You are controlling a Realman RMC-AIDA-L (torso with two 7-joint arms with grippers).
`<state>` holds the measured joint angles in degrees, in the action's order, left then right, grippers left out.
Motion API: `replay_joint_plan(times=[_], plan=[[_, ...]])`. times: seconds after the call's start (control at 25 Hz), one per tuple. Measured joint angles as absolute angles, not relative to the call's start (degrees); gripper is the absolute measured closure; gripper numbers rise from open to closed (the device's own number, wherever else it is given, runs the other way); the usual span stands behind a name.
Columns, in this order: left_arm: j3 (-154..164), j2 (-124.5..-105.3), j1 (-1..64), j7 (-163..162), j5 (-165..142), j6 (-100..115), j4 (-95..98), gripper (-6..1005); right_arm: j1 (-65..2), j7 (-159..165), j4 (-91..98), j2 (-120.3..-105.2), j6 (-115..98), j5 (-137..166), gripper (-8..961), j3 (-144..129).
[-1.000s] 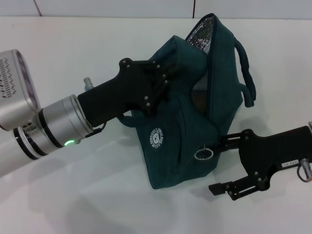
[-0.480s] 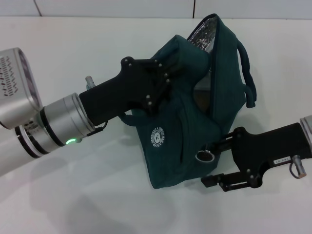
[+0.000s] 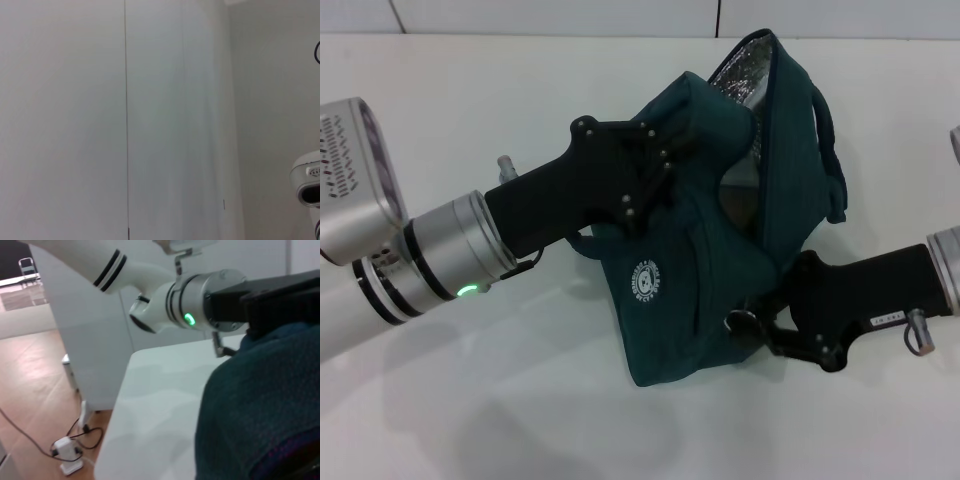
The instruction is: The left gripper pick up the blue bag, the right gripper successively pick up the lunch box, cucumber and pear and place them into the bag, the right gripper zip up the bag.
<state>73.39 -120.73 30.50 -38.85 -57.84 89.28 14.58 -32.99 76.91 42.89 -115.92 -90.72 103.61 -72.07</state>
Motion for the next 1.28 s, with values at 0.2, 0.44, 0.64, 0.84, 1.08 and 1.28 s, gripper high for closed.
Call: replay_joint_plan(times=[0.2, 0.44, 0.64, 0.84, 1.08, 1.28], plan=[[73.4, -120.78, 30.3, -38.8, -57.5, 89.2, 14.5, 959, -32.8, 75.2, 42.9, -115.91, -90.5, 102.9, 912, -72.1], [73.4, -120.76, 30.3, -38.9, -55.0, 89.9, 12.3, 958, -32.6, 73.6, 43.2, -115.91, -90.9, 101.9, 939, -72.1], [73.5, -120.75, 29.6, -39.6, -52.6, 93.3, 11.4, 793, -32.8, 72.2, 43.1, -115.91, -91.1, 101.8, 939, -72.2], [73.5, -120.76, 29.2, -40.9, -46.9, 97.2, 8.3, 602, -32.9, 71.1, 43.2, -115.91, -91.1, 99.9, 939, -73.2], [73.3, -120.5, 26.6, -43.1, -45.8, 101.5, 8.0, 334, -33.1, 68.5, 43.6, -115.91, -91.0, 97.1, 939, -74.3], [73.1, -120.17, 20.9, -42.2, -45.8, 104.7, 8.0, 257, -33.1, 64.5, 43.9, -115.77, -91.2, 93.7, 939, -74.3]])
